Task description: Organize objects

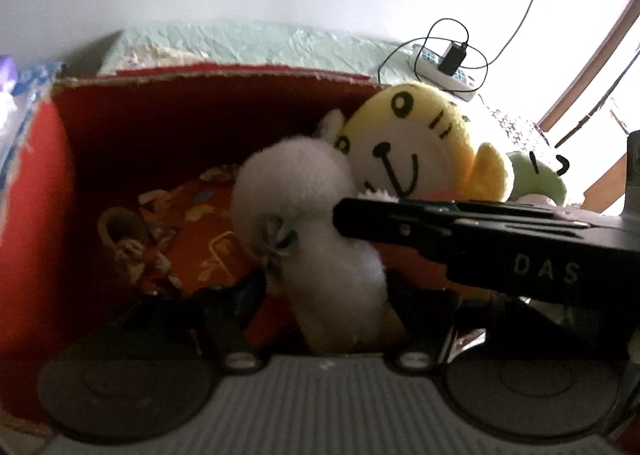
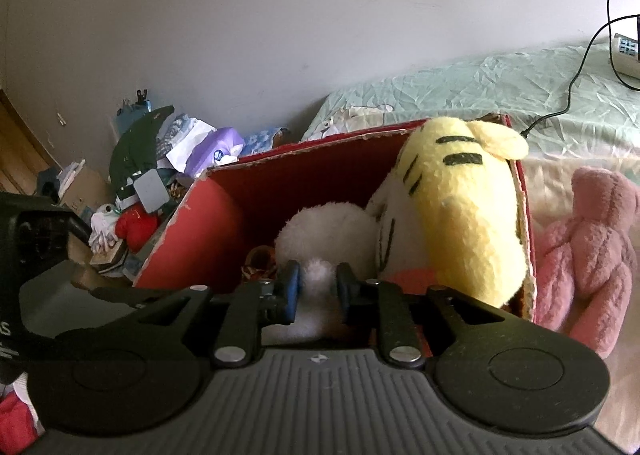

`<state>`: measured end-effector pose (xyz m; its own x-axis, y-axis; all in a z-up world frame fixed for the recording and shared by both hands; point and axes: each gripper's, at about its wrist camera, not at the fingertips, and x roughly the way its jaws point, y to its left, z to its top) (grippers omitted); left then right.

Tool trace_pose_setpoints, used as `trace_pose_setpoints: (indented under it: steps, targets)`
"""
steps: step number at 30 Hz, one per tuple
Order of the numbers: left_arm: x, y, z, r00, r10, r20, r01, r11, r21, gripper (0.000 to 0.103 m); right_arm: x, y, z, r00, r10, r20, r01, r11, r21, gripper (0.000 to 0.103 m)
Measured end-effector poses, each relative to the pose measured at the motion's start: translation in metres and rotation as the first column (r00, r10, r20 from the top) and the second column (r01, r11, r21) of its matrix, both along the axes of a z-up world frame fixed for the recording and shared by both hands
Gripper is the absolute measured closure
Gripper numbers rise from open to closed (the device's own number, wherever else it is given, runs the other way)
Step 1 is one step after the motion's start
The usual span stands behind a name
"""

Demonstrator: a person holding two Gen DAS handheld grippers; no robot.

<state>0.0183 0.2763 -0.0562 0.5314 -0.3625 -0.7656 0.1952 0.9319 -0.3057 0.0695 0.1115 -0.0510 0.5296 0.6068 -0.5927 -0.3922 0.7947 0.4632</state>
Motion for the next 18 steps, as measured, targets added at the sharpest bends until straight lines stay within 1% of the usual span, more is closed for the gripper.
trace_pose_setpoints:
  steps: [4,8,12,16,18]
  targets:
    - [-0.007,0.000,0.006,1.000,0.012,0.023,-0.012,1.000,0.021,0.035,-0.003,-0.007,0.001,1.000,-0.015,-0.006,0.015,1.000,0.022,0.081]
    - [-0.006,-0.002,0.009,1.000,0.017,0.026,-0.018,0.999,0.028,0.037,-0.005,-0.009,-0.001,0.999,-0.033,-0.006,0.033,0.999,0.007,0.082]
    - [-0.009,-0.006,0.011,0.999,0.014,0.030,-0.015,0.999,0.030,0.037,-0.008,-0.013,-0.001,0.999,-0.049,0.001,0.049,0.999,0.013,0.082]
    - [-0.006,-0.017,0.009,1.000,0.004,0.012,-0.005,0.999,0.054,0.039,-0.008,-0.018,-0.005,0.998,-0.065,-0.010,0.065,0.997,0.030,0.085]
    - [-0.005,-0.021,0.007,1.000,0.002,-0.004,-0.001,0.998,0.056,0.040,-0.010,-0.018,-0.005,0.998,-0.063,0.000,0.063,0.997,0.033,0.085]
